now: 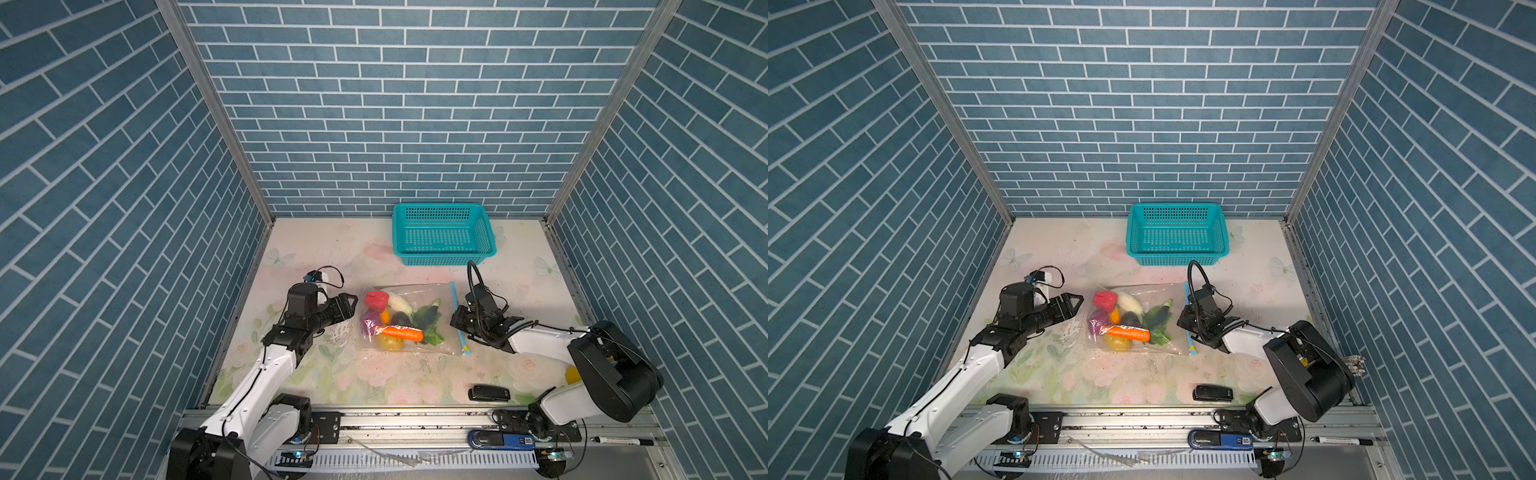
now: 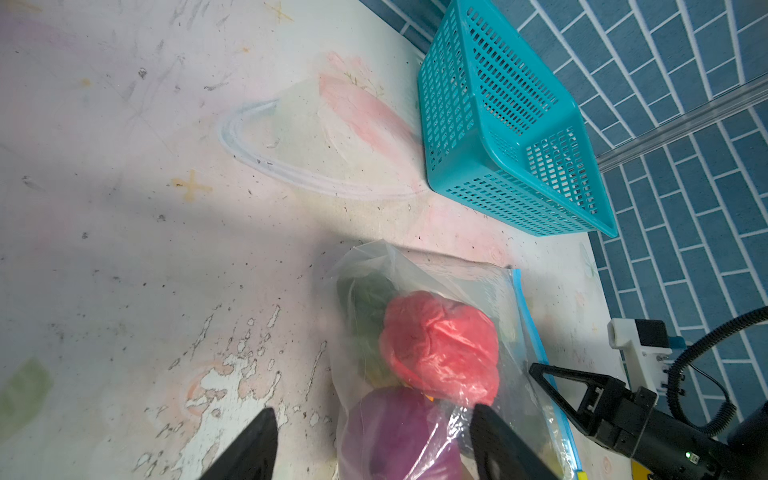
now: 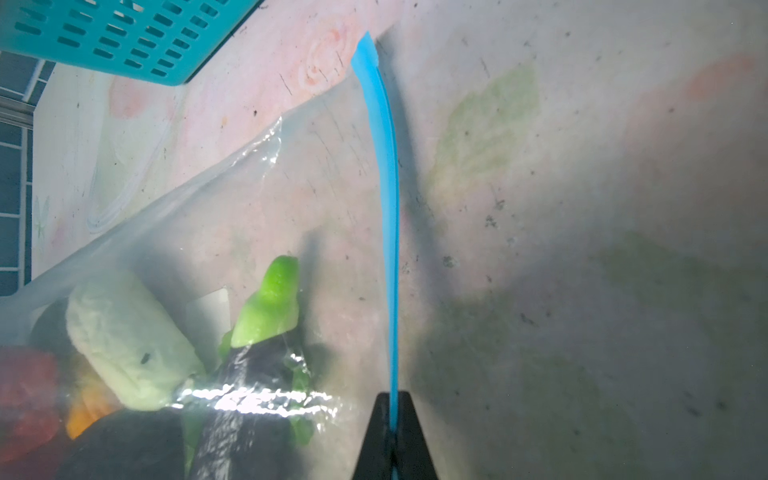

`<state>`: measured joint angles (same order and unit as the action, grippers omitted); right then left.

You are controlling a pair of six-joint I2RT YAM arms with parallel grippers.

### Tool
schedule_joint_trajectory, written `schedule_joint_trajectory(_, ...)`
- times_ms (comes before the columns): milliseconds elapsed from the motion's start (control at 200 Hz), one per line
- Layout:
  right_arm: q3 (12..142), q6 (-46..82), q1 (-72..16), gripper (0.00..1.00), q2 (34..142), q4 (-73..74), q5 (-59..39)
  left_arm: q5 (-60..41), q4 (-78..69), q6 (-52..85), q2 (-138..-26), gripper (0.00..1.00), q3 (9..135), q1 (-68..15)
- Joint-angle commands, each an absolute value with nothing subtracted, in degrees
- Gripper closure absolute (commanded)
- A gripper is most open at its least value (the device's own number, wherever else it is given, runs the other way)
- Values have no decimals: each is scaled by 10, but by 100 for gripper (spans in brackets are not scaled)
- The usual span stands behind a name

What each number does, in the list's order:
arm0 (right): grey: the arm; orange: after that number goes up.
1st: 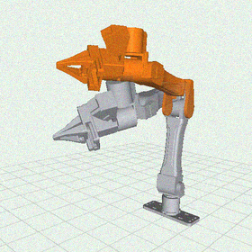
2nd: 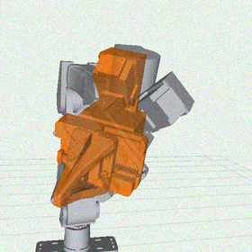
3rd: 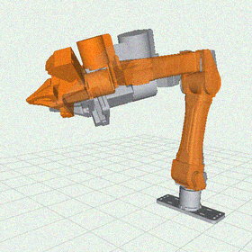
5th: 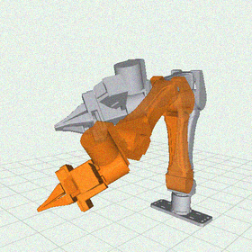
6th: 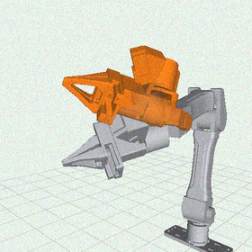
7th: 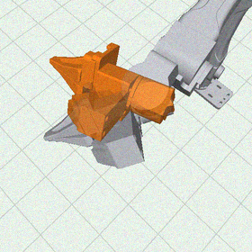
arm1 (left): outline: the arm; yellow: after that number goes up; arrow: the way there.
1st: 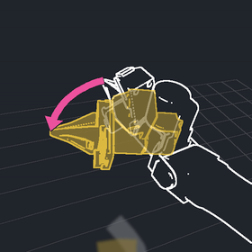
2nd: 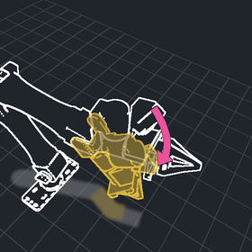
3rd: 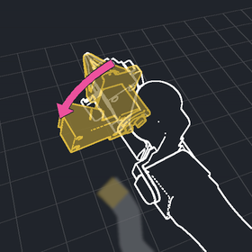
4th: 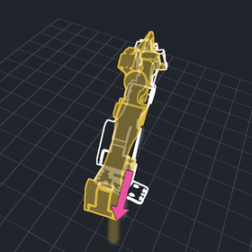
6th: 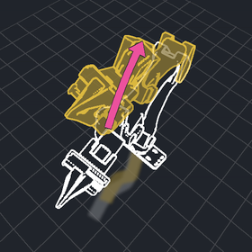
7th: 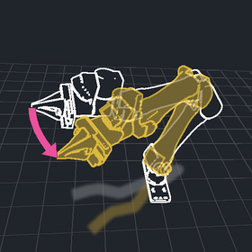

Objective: Place the food in the zip-top bag and seal the zipper
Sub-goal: 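Open the right gripper to release the zipper and lift both grippers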

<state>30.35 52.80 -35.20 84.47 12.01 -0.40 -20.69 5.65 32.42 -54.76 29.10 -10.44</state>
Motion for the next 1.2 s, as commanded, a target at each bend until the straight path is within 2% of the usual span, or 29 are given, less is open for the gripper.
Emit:
schedule_joint_trajectory(0, 294, 509, -345, 93, 841, 102, 8, -206, 55, 321, -544, 25, 290, -107)
schedule_joint_trajectory(170, 294, 488, -341, 85, 813, 62, 21, -207, 53, 322, -543, 25, 288, -107)
schedule_joint_trajectory(310, 292, 474, -339, 82, 796, 41, 32, -207, 46, 323, -544, 25, 287, -107)
schedule_joint_trajectory(1195, 285, 432, -329, 83, 795, 6, 61, -203, 52, 317, -570, 25, 301, -107)
